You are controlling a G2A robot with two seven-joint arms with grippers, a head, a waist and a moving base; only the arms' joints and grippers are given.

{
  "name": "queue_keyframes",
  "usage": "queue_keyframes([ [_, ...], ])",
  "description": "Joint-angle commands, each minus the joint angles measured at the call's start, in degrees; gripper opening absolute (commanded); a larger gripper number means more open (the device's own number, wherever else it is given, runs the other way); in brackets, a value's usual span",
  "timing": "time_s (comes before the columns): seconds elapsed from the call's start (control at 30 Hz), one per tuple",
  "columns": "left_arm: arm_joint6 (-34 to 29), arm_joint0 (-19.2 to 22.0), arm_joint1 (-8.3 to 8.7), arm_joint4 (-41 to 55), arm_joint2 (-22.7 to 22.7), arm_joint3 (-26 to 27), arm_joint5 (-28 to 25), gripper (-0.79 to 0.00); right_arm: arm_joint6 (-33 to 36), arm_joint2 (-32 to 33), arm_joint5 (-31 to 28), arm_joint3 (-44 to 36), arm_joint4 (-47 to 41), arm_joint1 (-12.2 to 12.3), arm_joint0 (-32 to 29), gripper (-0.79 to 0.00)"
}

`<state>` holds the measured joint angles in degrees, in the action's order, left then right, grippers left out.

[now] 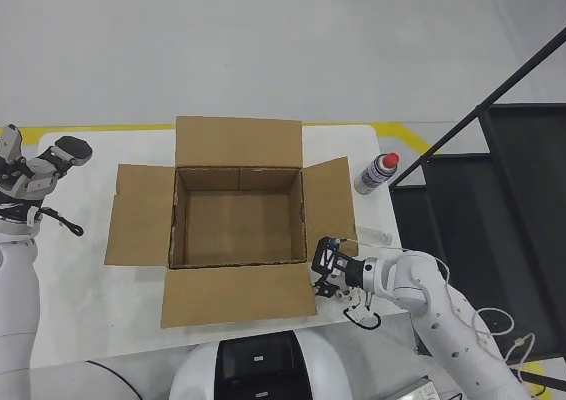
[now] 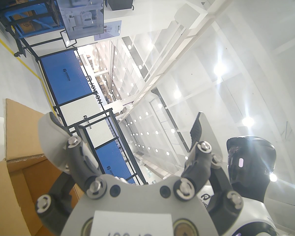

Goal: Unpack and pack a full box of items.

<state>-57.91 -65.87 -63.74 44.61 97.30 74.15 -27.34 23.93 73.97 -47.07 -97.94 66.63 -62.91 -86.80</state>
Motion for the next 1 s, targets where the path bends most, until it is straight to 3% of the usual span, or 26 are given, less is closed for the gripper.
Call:
queue_keyframes([
  [0.0, 0.00, 0.00, 0.00, 0.00, 0.00, 0.00, 0.00, 0.000, 0.51, -1.03, 0.32, 0.89, -0.92, -0.13, 1.72, 0.000],
  [0.43, 0.00, 0.00, 0.00, 0.00, 0.00, 0.00, 0.00, 0.000, 2.63, -1.02, -0.76, 5.70, -6.60, 0.36, 5.31, 0.000],
  [0.83, 0.00, 0.00, 0.00, 0.00, 0.00, 0.00, 0.00, 0.000, 5.76, 8.81, -2.19, -0.77, -7.18, 3.10, -8.07, 0.000],
  [0.97, 0.00, 0.00, 0.00, 0.00, 0.00, 0.00, 0.00, 0.000, 5.40, 9.98, -1.46, -3.57, -3.15, 3.59, -11.77, 0.000],
])
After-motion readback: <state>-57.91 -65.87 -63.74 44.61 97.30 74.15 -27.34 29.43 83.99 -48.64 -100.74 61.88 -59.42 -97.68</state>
